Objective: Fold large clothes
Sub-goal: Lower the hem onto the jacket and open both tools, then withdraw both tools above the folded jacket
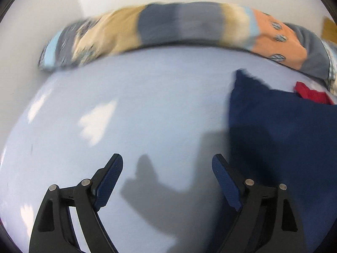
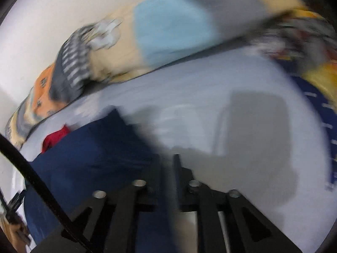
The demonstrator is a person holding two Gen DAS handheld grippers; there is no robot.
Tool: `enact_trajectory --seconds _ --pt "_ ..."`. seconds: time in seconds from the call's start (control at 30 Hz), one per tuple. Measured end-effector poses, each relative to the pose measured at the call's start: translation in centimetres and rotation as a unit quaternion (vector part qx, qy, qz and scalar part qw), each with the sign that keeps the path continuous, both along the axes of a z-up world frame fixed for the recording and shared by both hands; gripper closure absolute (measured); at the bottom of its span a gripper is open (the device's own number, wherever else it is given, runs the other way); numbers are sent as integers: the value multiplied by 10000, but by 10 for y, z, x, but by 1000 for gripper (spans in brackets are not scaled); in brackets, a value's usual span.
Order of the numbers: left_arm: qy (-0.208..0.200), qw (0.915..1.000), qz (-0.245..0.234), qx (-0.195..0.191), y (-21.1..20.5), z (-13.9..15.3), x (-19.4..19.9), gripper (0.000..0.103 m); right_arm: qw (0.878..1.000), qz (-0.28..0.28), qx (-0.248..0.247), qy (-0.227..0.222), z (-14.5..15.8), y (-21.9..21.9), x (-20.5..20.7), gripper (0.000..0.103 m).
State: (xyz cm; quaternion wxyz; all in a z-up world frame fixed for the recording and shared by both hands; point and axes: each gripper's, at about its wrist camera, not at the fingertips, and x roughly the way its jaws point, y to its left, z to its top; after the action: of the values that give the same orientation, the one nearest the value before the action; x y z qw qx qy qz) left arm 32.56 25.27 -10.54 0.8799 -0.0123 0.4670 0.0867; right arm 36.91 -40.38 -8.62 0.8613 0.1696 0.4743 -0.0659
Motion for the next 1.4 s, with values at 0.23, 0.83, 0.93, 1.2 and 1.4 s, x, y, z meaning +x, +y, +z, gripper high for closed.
enact_trajectory --seconds 0.23,0.83,0.93,1.2,1.4 --pt "331 9680 -46 -2487 56 -9 -115 17 9843 305 1707 -339 5 -30 -135 49" --pt "-139 9297 74 -3681 -20 -36 -71 38 9422 435 3287 -485 -50 41 -141 55" --pt "-253 9311 289 -3628 -19 -37 -74 80 9453 568 3180 -452 -55 53 -127 87" --pt "-597 9418 -296 -3296 -24 1 -146 86 9532 1236 2446 -1276 4 66 -195 90" --pt "-125 9654 -639 -2525 -21 -5 -245 64 9628 1434 2177 -707 14 56 -281 79"
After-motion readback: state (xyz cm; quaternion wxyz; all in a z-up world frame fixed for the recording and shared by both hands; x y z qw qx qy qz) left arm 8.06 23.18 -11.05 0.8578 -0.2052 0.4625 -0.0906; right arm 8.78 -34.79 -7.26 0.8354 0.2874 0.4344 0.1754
